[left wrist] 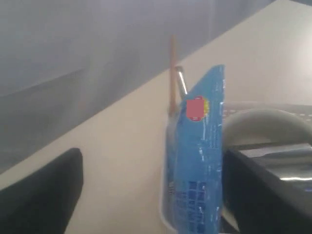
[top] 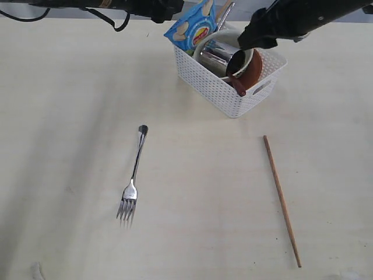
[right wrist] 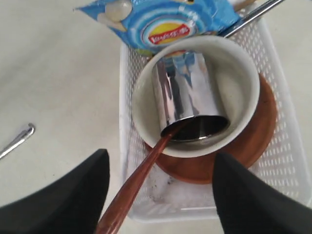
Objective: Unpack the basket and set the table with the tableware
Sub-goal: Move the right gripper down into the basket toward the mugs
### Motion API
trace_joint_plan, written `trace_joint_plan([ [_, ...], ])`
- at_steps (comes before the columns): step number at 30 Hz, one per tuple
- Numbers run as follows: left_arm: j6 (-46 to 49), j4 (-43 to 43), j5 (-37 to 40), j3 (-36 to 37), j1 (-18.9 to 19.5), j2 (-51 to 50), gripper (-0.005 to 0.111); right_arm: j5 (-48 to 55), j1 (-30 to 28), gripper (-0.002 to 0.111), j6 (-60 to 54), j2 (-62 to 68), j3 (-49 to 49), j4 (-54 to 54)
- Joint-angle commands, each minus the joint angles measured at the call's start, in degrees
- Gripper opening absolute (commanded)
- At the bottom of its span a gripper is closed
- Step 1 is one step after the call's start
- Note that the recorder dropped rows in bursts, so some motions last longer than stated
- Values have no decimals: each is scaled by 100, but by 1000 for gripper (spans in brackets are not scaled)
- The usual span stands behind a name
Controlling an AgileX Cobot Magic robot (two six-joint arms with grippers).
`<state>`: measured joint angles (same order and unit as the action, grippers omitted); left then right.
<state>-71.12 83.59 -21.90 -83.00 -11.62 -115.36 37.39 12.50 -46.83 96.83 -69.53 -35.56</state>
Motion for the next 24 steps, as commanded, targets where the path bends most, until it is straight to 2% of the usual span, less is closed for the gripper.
trace_joint_plan([
  [1,-121,-45,128,-44,5,0,73,-126,561,58,1487,53,-35,1421],
  [6,-121,-32,106,-44,5,0,73,156,1045,58,3058,63,-35,2907],
  [8,-121,-32,106,-44,5,0,73,211,1127,58,3368,74,-35,3166],
  [19,-133,-32,107,-44,5,0,73,-6,1193,58,3531,596,-35,3023],
  [24,-133,-32,107,-44,5,0,73,-81,1193,47,3571,722,-35,3023],
])
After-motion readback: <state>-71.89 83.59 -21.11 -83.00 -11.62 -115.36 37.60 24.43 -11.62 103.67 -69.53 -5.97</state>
